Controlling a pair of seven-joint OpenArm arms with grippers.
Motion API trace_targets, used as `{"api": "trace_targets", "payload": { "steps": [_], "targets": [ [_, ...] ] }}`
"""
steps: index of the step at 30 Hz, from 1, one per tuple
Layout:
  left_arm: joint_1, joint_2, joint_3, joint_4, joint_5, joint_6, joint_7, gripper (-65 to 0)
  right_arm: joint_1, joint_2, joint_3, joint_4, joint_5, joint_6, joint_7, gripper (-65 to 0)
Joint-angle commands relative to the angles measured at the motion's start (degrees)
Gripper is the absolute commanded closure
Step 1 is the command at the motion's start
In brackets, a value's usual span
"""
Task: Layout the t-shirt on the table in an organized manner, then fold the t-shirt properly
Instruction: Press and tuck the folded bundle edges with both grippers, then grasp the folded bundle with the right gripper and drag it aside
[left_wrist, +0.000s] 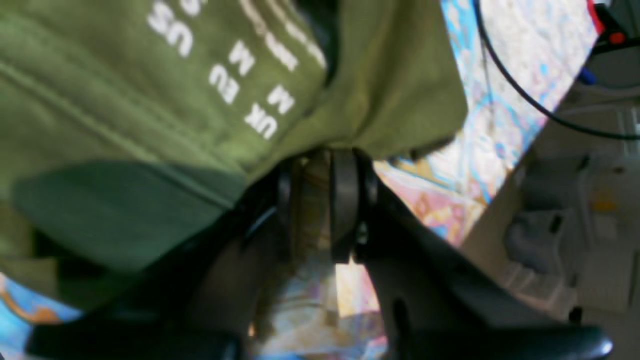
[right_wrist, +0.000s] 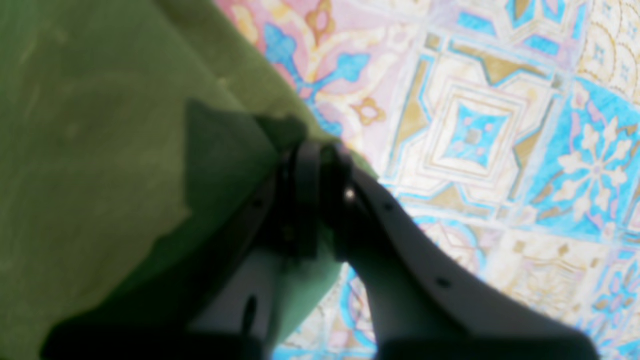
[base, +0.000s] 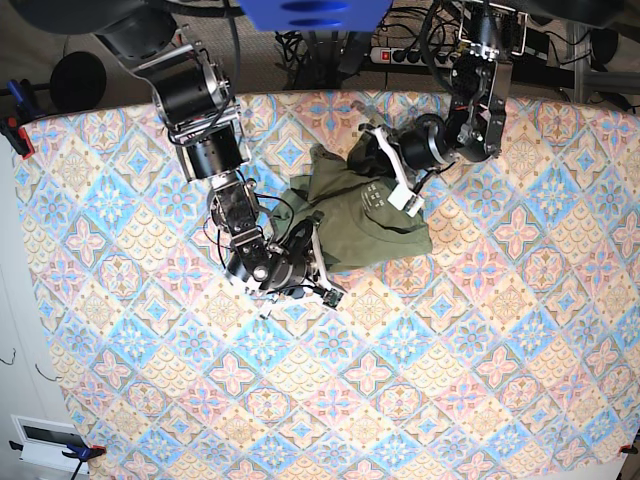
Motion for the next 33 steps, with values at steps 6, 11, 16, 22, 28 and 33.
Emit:
{"api": "trace_targets", "payload": {
  "steps": [6, 11, 16, 22, 28, 33],
  "targets": [
    [-3.3, -0.4, -3.5, -4.1, 2.7, 0.4, -2.5, -8.6, 0.0, 2.7, 0.1, 3.7, -0.2, -0.1, -6.6, -3.8],
    [-6.2, -0.4, -3.7, -4.2, 5.8, 0.4, -2.6, -8.7, -5.8, 6.8, 0.1, 14.8, -0.1, -0.1, -10.0, -3.8],
    [-10.7, -0.3, -3.7, -5.1, 7.2, 0.4, -2.6, -8.8, -12.2, 7.6, 0.2, 23.5, -0.1, -0.1, -12.7, -3.8],
    [-17.9, 0.1, -3.5, -14.2, 6.8, 0.4, -3.2, -8.6, -18.5, 10.9, 0.2, 33.3, 0.0, -0.1, -13.3, -3.8],
    [-22.6, 2.7, -3.4, -20.8, 7.3, 0.4, -8.0, -8.6, -23.5, 13.0, 0.3, 40.5, 0.0, -0.1, -13.3, -3.8],
    [-26.6, 6.4, -3.4, -26.9, 7.3, 0.4, -11.4, -8.6, -26.3, 13.0, 0.6, 42.8, 0.0, -0.1, -13.3, -3.8]
  ]
}}
